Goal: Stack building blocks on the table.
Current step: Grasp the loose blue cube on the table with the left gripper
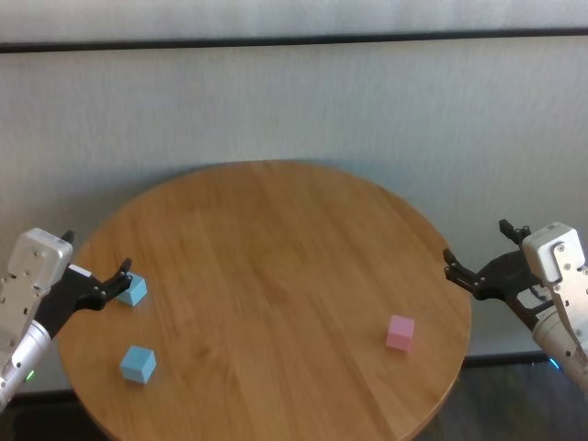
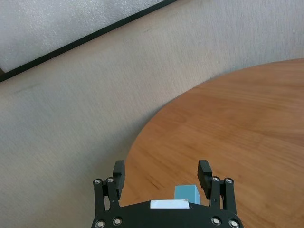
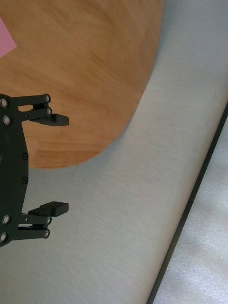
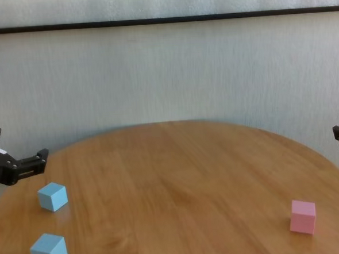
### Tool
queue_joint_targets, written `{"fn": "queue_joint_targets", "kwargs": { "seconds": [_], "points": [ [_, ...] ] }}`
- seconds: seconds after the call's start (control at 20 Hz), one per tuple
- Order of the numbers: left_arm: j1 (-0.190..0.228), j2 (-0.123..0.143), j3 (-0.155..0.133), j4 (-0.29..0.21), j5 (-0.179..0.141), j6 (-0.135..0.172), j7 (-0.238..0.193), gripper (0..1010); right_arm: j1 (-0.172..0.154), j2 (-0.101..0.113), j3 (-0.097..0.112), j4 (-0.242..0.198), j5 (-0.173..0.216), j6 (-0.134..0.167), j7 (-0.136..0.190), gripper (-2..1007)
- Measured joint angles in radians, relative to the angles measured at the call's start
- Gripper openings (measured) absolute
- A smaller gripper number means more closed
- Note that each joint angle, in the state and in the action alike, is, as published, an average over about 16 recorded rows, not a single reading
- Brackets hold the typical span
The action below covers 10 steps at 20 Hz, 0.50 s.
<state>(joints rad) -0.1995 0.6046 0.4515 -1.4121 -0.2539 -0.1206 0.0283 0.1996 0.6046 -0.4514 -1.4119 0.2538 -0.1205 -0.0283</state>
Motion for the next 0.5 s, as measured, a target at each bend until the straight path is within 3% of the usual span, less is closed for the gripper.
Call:
{"fn": "queue_joint_targets", "kwargs": {
  "seconds": [0.5],
  "points": [
    [0.000, 0.000, 0.000, 0.000, 0.000, 0.000, 0.000, 1000, 0.000, 0.000, 0.000, 0.000, 0.000, 0.000, 0.000, 1001]
  ]
}}
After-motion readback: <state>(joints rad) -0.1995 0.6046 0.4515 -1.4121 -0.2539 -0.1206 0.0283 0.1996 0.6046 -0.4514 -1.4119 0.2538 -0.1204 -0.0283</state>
